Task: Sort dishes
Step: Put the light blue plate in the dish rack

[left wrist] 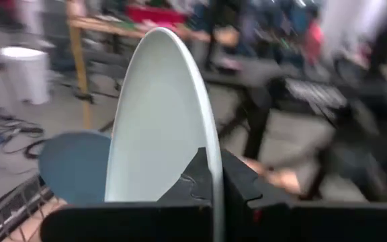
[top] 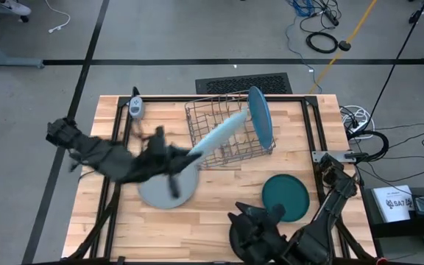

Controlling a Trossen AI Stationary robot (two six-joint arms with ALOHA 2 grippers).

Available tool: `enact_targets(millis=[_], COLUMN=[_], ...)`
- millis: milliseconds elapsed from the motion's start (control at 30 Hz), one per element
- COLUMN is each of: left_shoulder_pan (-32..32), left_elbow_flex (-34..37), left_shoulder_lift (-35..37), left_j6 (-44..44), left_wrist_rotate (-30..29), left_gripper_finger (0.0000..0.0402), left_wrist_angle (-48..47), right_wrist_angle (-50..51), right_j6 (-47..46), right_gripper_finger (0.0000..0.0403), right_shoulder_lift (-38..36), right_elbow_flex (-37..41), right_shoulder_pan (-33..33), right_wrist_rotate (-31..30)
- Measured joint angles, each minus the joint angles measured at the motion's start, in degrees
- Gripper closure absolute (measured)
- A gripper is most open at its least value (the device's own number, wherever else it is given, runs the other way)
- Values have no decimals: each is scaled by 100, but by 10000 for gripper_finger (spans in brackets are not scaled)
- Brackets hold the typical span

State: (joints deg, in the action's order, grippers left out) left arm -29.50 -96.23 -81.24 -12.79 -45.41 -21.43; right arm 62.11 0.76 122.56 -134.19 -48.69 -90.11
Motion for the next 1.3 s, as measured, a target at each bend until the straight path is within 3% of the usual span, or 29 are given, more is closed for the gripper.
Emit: enact_targets(millis=[100,300,600,767,967,1300], left_shoulder_pan=[668,1914,2860,3172,3462,3727], left_elbow_flex=[2,4,9,23,50,1722], left_shoulder_lift=[-268,-699,-1307,-1496,-1475,-1431], left_j6=[-237,-1528,-2473,-2899,-3517,-5226], left_wrist_rotate=[235,1170,2172,2294,2028,1848], left_gripper_finger=[401,401,401,401,402,402], left_wrist_angle=[551,783,1408,1276,1159,2890], right_wrist_angle=[-35,-48,-52,-45,4,115], right_j6=[162,478,626,585,588,590], right_gripper_finger=[192,205,242,281,320,383], right_shoulder_lift=[-6,-6,-112,-131,-131,-129], right_elbow_flex=[0,0,2,2,2,2], right_shoulder_pan=[-99,-421,-1014,-1201,-1432,-1610], right_wrist_rotate=[0,2,15,17,15,13])
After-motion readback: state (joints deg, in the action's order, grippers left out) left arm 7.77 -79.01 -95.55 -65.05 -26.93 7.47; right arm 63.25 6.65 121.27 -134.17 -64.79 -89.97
